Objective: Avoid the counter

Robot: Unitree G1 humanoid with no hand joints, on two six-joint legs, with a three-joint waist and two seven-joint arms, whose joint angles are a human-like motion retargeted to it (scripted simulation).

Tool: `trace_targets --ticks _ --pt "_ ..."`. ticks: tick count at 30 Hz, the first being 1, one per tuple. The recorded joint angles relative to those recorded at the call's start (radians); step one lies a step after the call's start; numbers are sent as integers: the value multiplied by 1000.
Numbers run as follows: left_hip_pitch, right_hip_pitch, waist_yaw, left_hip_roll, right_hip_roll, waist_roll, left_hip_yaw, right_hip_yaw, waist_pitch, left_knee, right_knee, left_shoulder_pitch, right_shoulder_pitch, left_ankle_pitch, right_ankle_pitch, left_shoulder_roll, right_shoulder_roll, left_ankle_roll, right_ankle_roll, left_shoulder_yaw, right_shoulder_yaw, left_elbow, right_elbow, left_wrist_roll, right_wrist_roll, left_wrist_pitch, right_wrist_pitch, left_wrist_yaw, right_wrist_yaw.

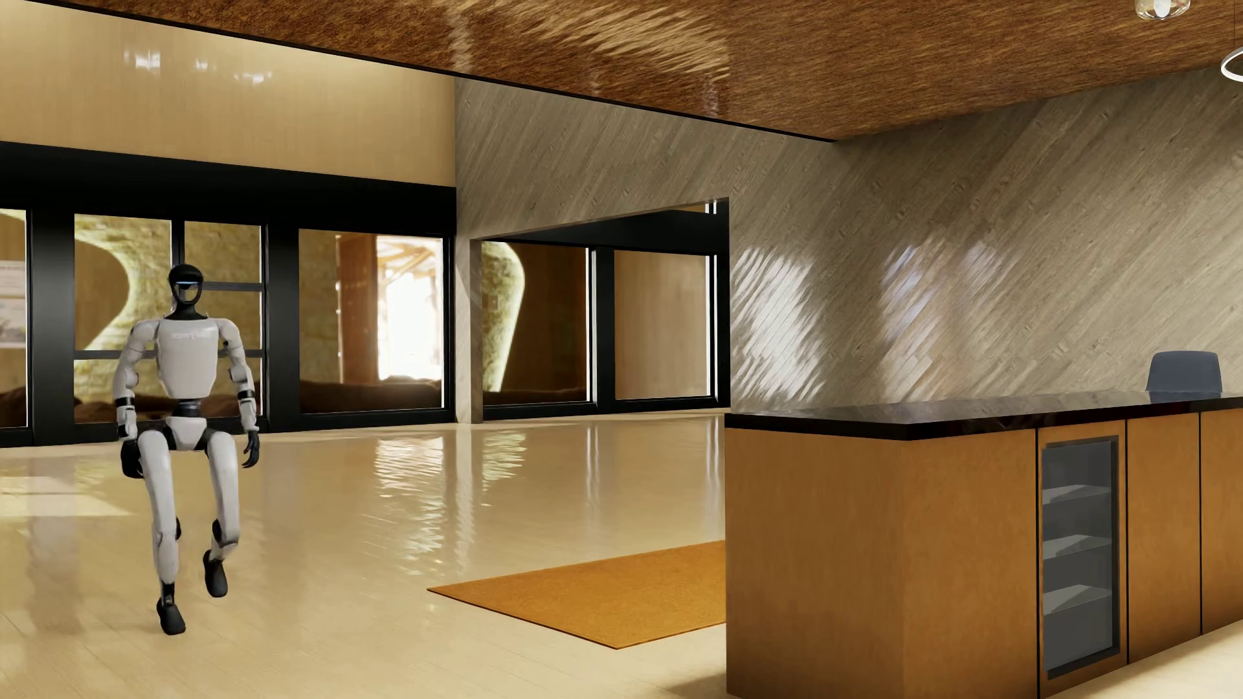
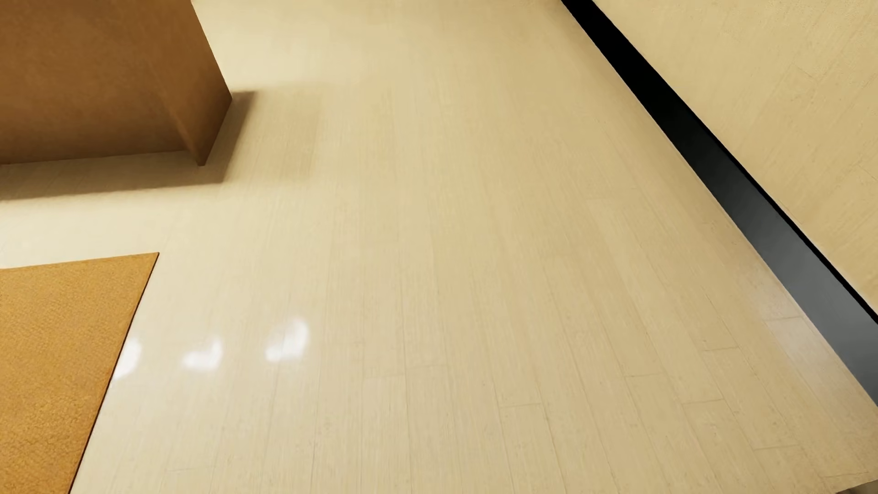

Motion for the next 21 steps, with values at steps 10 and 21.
trace_targets --ticks 10,21 --pt "-354 557 277 10 -209 -85 0 0 -48 -553 26 78 -83 108 -76 -3 -33 0 0 0 -138 114 -199 0 0 0 0 0 0" --pt "472 -280 -165 -117 -156 -29 0 0 -11 -805 -114 -49 103 -123 -132 30 20 0 0 104 -11 -173 1 0 0 0 0 0 0"
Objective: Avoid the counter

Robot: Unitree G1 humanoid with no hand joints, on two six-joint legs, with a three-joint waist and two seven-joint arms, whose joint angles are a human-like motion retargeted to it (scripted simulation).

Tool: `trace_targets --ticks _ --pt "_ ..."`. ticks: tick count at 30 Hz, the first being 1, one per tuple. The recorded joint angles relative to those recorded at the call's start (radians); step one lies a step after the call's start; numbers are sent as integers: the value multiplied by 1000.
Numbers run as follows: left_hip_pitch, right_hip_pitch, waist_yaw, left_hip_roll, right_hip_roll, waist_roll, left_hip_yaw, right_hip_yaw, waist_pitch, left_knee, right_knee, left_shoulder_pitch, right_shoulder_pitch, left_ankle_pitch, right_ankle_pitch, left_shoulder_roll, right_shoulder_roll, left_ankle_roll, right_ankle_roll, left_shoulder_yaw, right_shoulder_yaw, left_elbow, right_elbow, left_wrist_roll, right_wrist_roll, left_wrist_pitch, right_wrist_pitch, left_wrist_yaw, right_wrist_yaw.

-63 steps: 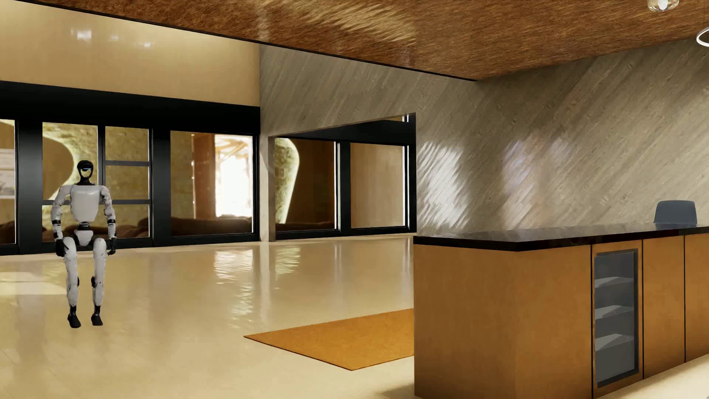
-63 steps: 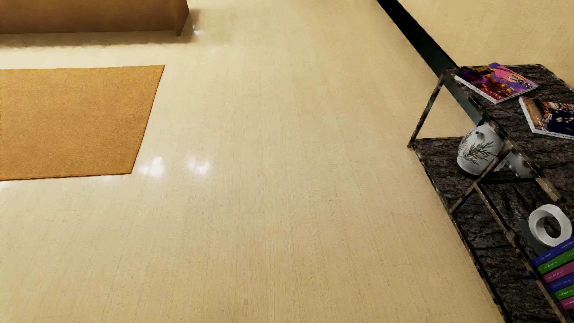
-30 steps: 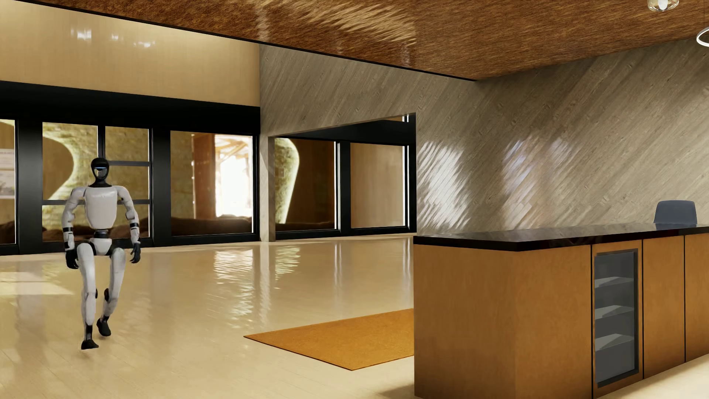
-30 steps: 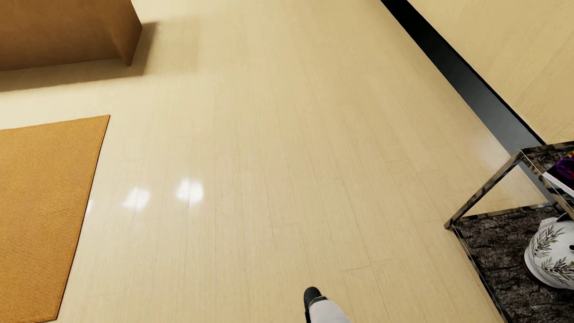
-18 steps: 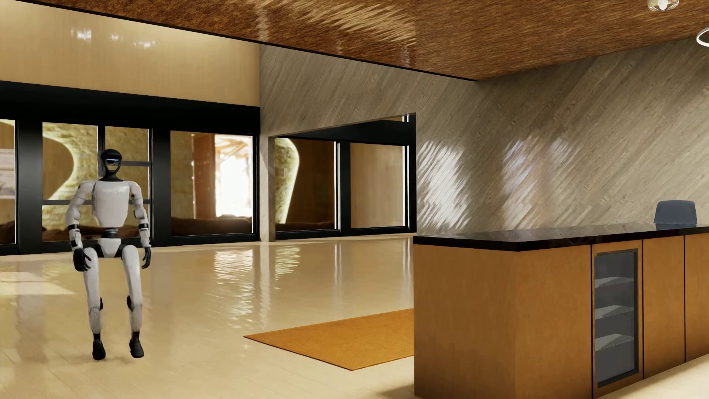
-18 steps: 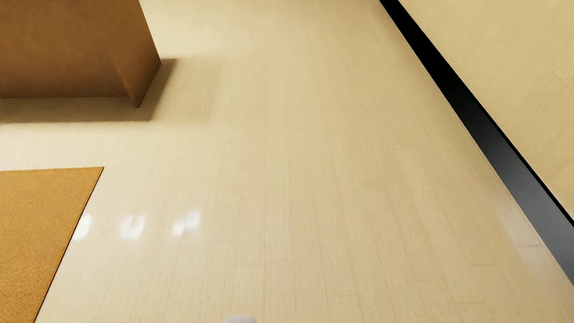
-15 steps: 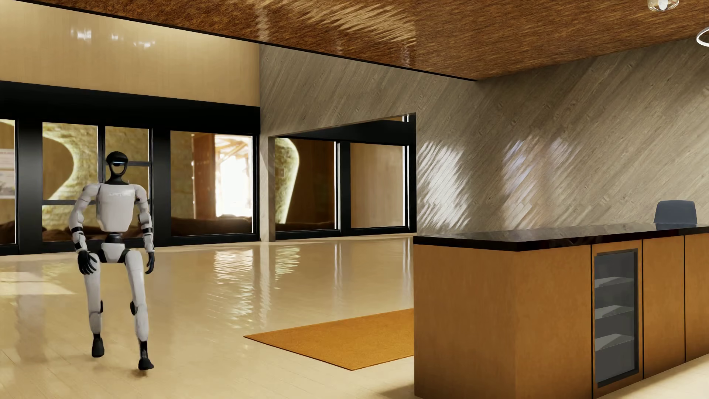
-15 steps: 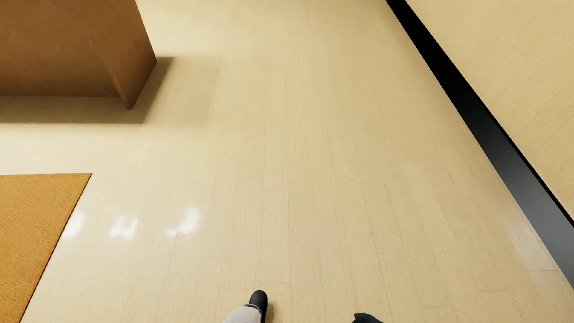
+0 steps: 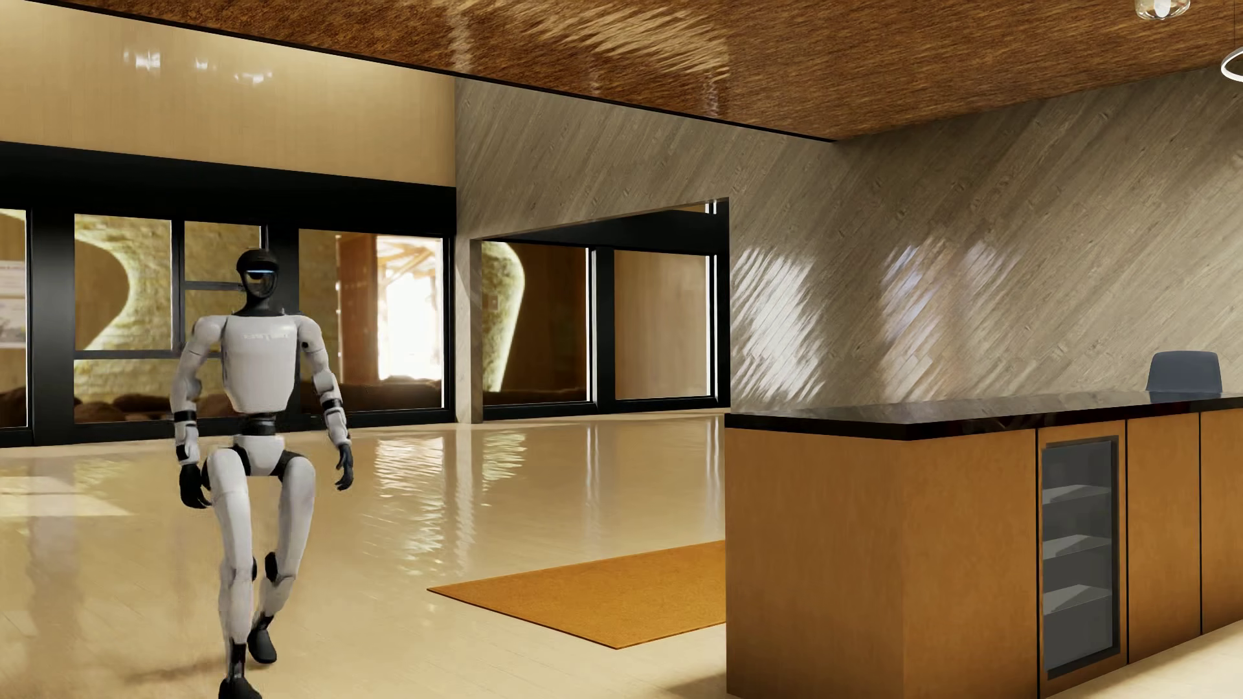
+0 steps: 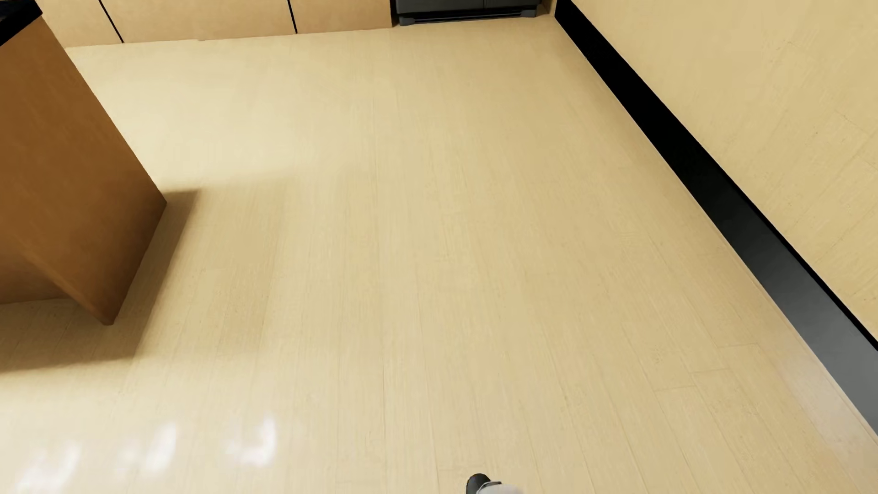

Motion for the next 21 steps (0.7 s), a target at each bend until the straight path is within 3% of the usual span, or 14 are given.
trace_targets --ticks 1,2,4,5,6,9,11,14,15,16,17,18,19,21 --pt "36 -31 -26 15 -23 1 0 0 -4 20 -17 -20 11 -6 -159 3 -5 0 0 16 13 -4 -4 0 0 0 0 0 0" --pt "76 -54 -53 39 -33 10 0 0 -1 44 -10 -30 22 27 -128 0 -11 0 0 35 22 4 -6 0 0 0 0 0 0" --pt "90 -106 -63 112 17 52 0 0 -16 191 108 -9 35 253 253 -15 -13 0 0 62 27 46 13 0 0 0 0 0 0" --pt "28 -105 -41 143 63 83 0 0 -25 352 184 8 31 411 361 -23 -14 0 0 43 21 90 34 0 0 0 0 0 0" --pt "-76 -73 -12 156 105 104 0 0 -28 555 234 26 16 486 365 -23 -20 0 0 7 0 130 54 0 0 0 0 0 0" --pt "-407 215 144 118 167 109 0 0 2 912 137 83 -59 183 190 -14 -29 0 0 -61 -62 149 35 0 0 0 0 0 0" --pt "-561 451 276 72 139 77 0 0 16 760 11 134 -83 135 35 -1 -61 0 0 -75 -88 192 -85 0 0 0 0 0 0" --pt "-711 706 405 89 92 60 0 0 -10 244 -64 198 -147 185 -246 22 -87 0 0 -78 -161 256 -232 0 0 0 0 0 0" --pt "-729 750 429 103 88 66 0 0 -27 67 -55 213 -177 245 -287 25 -92 0 0 -79 -183 282 -263 0 0 0 0 0 0" --pt "-746 784 438 108 85 72 0 0 -43 -154 -61 225 -200 486 -289 26 -95 0 0 -83 -206 308 -285 0 0 0 0 0 0" --pt "-777 812 434 103 79 78 0 0 -49 -206 -60 234 -211 563 -241 25 -92 0 0 -84 -225 334 -297 0 0 0 0 0 0" --pt "-801 840 426 85 57 77 0 0 -40 67 -10 236 -202 245 -144 25 -85 0 0 -94 -246 363 -295 0 0 0 0 0 0" --pt "-824 826 414 64 23 69 0 0 -39 193 117 234 -183 143 -7 24 -68 0 0 -96 -261 386 -264 0 0 0 0 0 0" --pt "-779 674 375 -19 -38 61 0 0 -11 372 581 194 -149 95 178 17 -43 0 0 -110 -237 395 -123 0 0 0 0 0 0"
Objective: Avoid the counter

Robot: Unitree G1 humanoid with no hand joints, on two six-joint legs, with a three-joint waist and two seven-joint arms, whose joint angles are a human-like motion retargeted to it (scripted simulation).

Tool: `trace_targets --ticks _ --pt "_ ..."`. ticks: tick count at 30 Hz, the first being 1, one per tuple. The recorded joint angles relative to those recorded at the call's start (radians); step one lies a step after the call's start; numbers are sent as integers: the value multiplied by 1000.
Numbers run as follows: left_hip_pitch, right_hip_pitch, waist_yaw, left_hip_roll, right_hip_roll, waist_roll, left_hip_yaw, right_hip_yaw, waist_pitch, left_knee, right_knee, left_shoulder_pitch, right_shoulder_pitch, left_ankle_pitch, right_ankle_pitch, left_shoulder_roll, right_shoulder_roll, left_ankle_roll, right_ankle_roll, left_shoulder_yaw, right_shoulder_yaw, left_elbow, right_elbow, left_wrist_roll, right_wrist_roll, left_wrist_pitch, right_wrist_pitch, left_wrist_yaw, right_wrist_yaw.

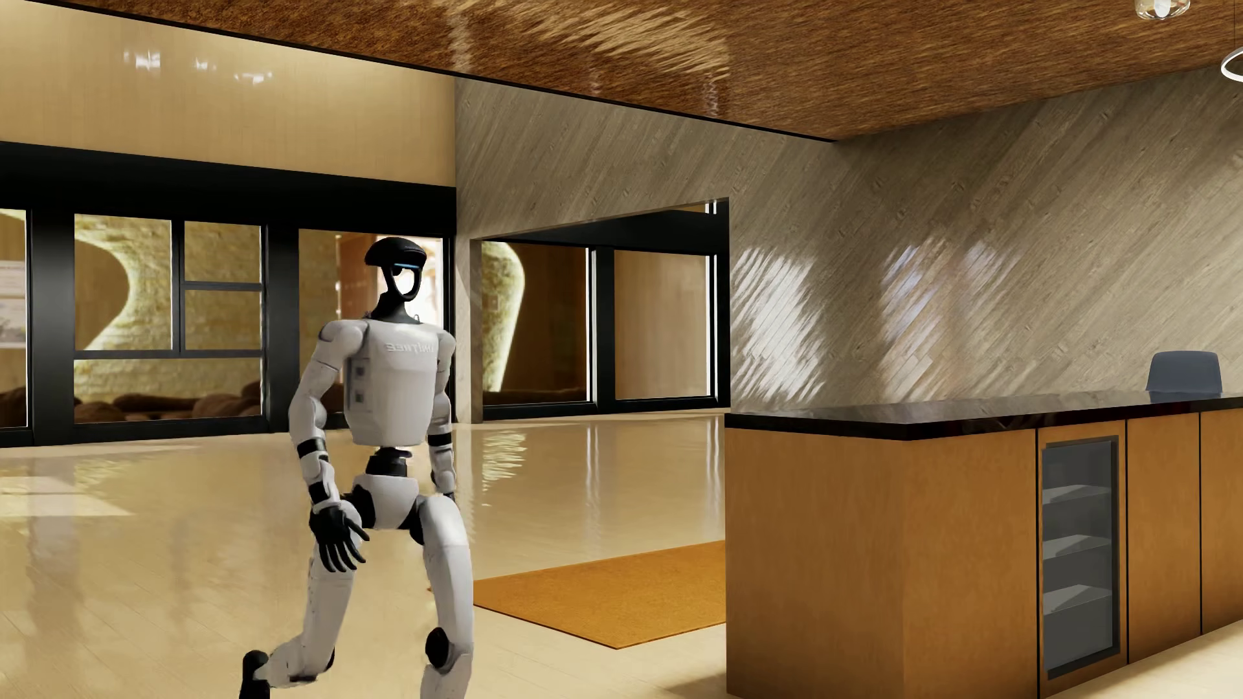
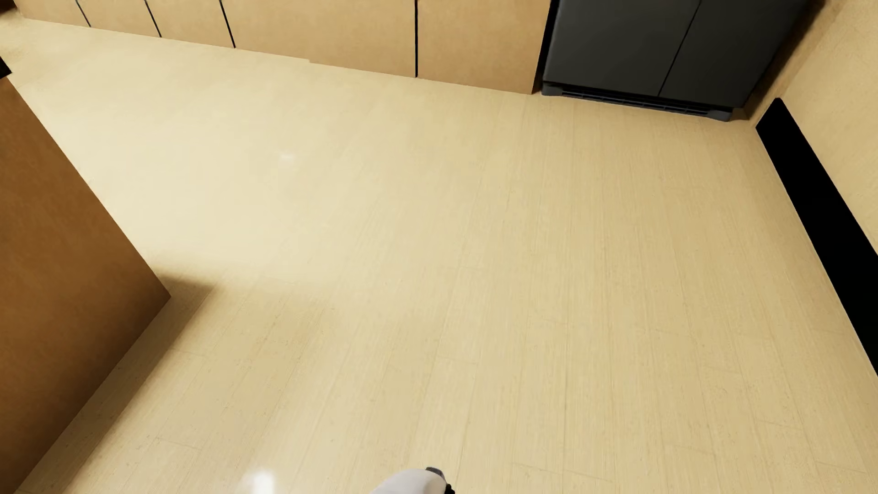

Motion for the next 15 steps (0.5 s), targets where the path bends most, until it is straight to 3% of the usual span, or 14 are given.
trace_targets --ticks 2,3,5,7,8,10,11,12,14,15 --pt "167 -258 -81 -82 11 31 0 0 13 -79 421 -46 25 3 -48 -11 -11 0 0 -18 107 -104 113 0 0 0 0 0 0" --pt "280 -366 -145 -99 31 54 0 0 16 -151 464 -60 59 38 -45 -20 -10 0 0 0 140 -179 149 0 0 0 0 0 0" --pt "488 -556 -269 -95 68 84 0 0 12 -294 257 -100 133 111 77 -33 0 0 0 29 174 -303 184 0 0 0 0 0 0" --pt "655 -671 -369 -47 60 86 0 0 7 -386 -161 -144 202 175 219 -32 12 0 0 39 189 -409 178 0 0 0 0 0 0" --pt "725 -713 -388 -21 45 72 0 0 -3 -407 -354 -164 230 202 175 -20 22 0 0 44 191 -466 172 0 0 0 0 0 0" --pt "806 -792 -423 41 0 41 0 0 -29 -407 -591 -180 244 293 -191 10 44 0 0 75 182 -582 180 0 0 0 0 0 0" --pt "840 -814 -450 82 -16 39 0 0 -26 -392 -604 -184 241 362 -297 12 41 0 0 87 181 -609 173 0 0 0 0 0 0" --pt "870 -839 -469 118 -12 44 0 0 -27 -368 -576 -180 235 460 -254 6 34 0 0 97 173 -603 173 0 0 0 0 0 0" --pt "835 -903 -437 163 55 69 0 0 -65 -215 -440 -147 202 721 79 -21 19 0 0 100 166 -504 199 0 0 0 0 0 0" --pt "759 -896 -406 174 100 85 0 0 -64 -49 -340 -137 176 773 155 -35 12 0 0 89 161 -426 212 0 0 0 0 0 0"
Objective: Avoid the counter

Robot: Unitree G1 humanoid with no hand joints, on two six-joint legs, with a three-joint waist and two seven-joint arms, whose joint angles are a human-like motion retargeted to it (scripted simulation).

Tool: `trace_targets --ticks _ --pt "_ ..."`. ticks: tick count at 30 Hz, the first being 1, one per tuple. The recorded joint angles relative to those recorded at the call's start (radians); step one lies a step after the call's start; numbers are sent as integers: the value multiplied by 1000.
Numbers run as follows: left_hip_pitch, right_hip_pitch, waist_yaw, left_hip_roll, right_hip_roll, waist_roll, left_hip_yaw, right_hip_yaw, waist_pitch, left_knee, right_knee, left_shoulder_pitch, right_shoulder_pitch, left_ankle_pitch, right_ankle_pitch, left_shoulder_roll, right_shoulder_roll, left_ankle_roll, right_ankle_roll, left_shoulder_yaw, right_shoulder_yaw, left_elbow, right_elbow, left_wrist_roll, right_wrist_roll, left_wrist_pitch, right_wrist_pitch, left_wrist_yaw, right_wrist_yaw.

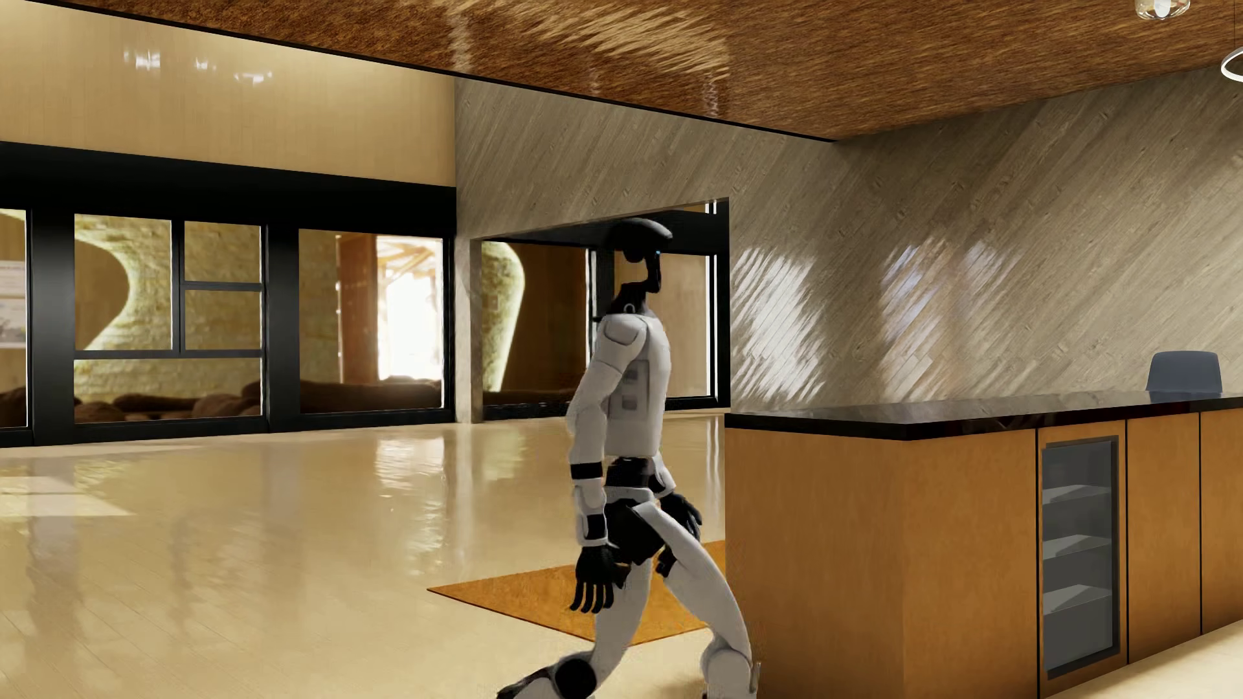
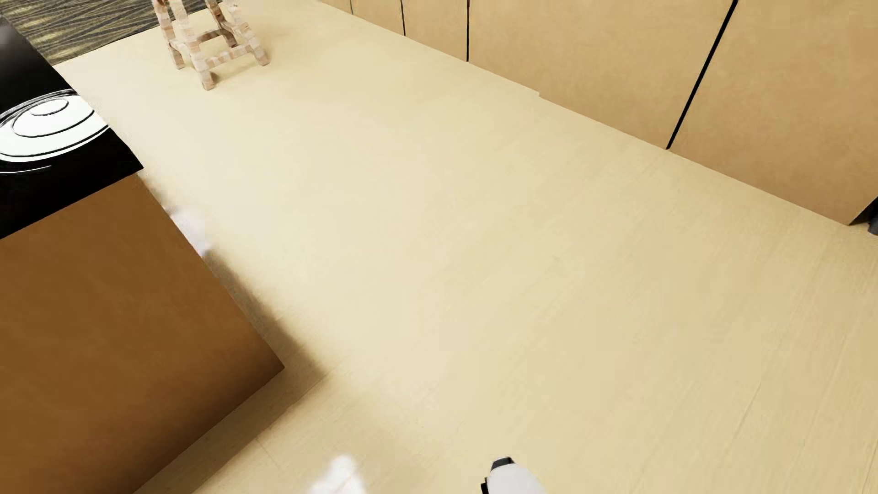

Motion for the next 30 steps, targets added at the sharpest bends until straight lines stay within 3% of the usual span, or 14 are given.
trace_targets --ticks 1,3,5,7,10,13,15,16,18,22,25,26,29,30 --pt "-103 67 33 -3 47 7 0 0 26 210 54 -4 -37 -126 -14 -8 -11 0 0 -27 -5 75 3 0 0 0 0 0 0" --pt "-327 329 117 -36 92 -19 0 0 72 500 -35 0 -118 -582 -109 -3 -29 0 0 -83 -22 178 -14 0 0 0 0 0 0" --pt "-494 617 240 -75 66 -70 0 0 102 422 -178 44 -164 -780 -261 22 -67 0 0 -104 -21 226 -124 0 0 0 0 0 0" --pt "-638 824 346 -70 30 -105 0 0 102 129 -289 86 -236 -771 -421 47 -79 0 0 -75 -85 259 -188 0 0 0 0 0 0" --pt "-753 1001 458 -17 -3 -111 0 0 71 -345 -322 116 -362 -720 -557 63 -106 0 0 -36 -136 311 -283 0 0 0 0 0 0" --pt "-820 1092 529 -13 -100 -152 0 0 66 -144 -156 147 -353 -684 -374 64 -80 0 0 -26 -191 373 -342 0 0 0 0 0 0" --pt "-782 982 482 -94 -139 -201 0 0 67 31 215 138 -286 -647 -32 52 -31 0 0 -45 -184 426 -308 0 0 0 0 0 0" --pt "-693 892 438 -146 -138 -209 0 0 94 36 439 126 -256 -688 22 42 -21 0 0 -38 -151 411 -286 0 0 0 0 0 0" --pt "-495 654 335 -174 -80 -187 0 0 109 -58 680 103 -211 -726 -113 14 19 0 0 -14 -86 322 -184 0 0 0 0 0 0" --pt "-118 336 90 -131 -8 -126 0 0 102 -299 55 35 -35 -745 23 3 31 0 0 36 -2 11 -45 0 0 0 0 0 0" --pt "39 227 -29 -109 -71 -144 0 0 88 -319 -251 -81 39 -833 -546 32 1 0 0 67 165 -142 21 0 0 0 0 0 0" --pt "89 195 -63 -95 -89 -141 0 0 94 -308 -243 -99 63 -830 -537 30 -4 0 0 95 190 -162 37 0 0 0 0 0 0" --pt "89 131 -70 -5 -2 -82 0 0 58 -75 -114 -59 105 -494 13 -3 4 0 0 144 192 -121 95 0 0 0 0 0 0" --pt "41 166 -30 19 53 -54 0 0 65 95 -47 -40 100 -360 50 -18 3 0 0 123 205 -64 101 0 0 0 0 0 0"
